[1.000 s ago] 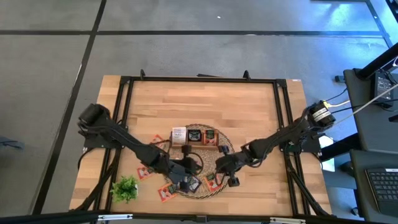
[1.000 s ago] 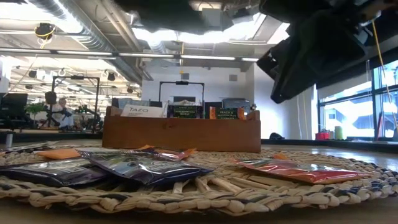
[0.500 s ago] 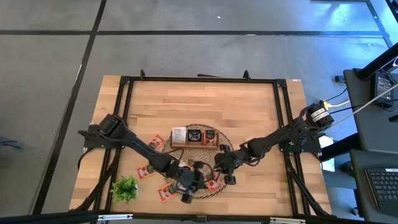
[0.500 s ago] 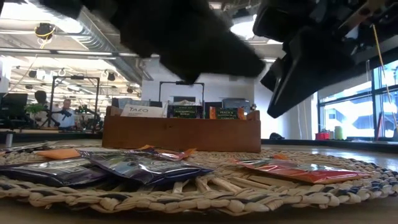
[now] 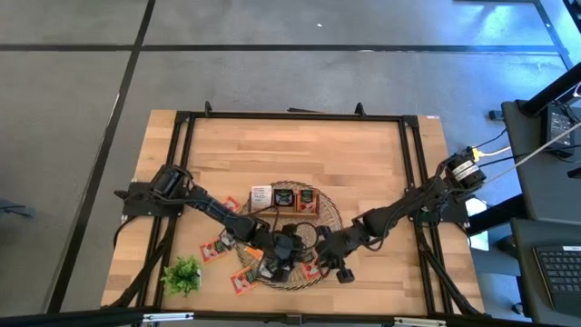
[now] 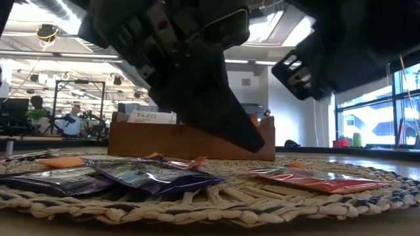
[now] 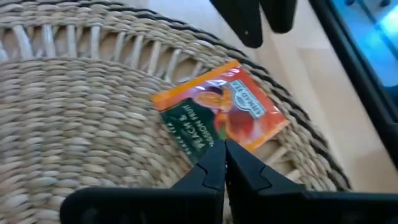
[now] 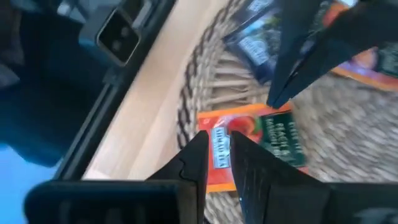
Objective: Pick & Place Tea
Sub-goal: Put the orange tea bag into the right slot of the wooden organizer
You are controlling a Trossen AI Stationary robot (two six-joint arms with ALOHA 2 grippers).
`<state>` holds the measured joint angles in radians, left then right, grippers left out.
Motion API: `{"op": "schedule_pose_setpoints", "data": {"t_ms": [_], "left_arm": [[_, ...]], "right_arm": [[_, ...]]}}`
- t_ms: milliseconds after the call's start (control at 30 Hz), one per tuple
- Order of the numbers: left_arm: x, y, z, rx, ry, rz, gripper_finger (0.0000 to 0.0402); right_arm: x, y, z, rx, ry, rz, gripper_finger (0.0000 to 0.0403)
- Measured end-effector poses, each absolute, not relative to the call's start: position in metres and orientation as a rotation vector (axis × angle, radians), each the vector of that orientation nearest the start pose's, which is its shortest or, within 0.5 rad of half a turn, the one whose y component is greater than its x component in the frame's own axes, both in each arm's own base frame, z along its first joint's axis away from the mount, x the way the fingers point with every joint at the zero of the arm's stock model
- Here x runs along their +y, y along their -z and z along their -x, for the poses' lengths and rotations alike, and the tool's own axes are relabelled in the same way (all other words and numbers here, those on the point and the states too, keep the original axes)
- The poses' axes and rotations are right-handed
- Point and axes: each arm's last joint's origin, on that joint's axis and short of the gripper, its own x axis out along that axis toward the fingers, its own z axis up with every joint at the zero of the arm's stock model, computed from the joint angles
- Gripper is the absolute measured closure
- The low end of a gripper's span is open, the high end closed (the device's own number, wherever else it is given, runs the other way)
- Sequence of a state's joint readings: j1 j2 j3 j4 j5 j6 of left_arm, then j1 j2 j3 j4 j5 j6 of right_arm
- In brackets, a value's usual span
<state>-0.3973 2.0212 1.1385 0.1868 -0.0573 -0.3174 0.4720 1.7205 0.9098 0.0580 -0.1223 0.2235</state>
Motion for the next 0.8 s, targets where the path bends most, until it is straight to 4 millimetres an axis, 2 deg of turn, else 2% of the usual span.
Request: {"op": "schedule_pose_setpoints", "data": {"t_ms": [200,400,667,800], "left_arm": [[-0.152,-0.122,-0.376,0.817,0.184,0.211,0.04],[-0.146,-0.119,-0.374,0.87,0.137,0.234,0.04],[-0.143,-0.119,-0.375,0.876,0.114,0.228,0.04],[-0.143,-0.119,-0.375,0.877,0.114,0.227,0.04]], "right_arm": [[0.163,-0.149,-0.307,0.792,-0.474,0.05,0.0333],[0.162,-0.143,-0.309,0.807,-0.445,0.067,0.0324],[0.16,-0.144,-0.311,0.773,-0.352,0.087,0.0236],[0.162,-0.148,-0.315,0.707,-0.373,0.11,0.0202]]}}
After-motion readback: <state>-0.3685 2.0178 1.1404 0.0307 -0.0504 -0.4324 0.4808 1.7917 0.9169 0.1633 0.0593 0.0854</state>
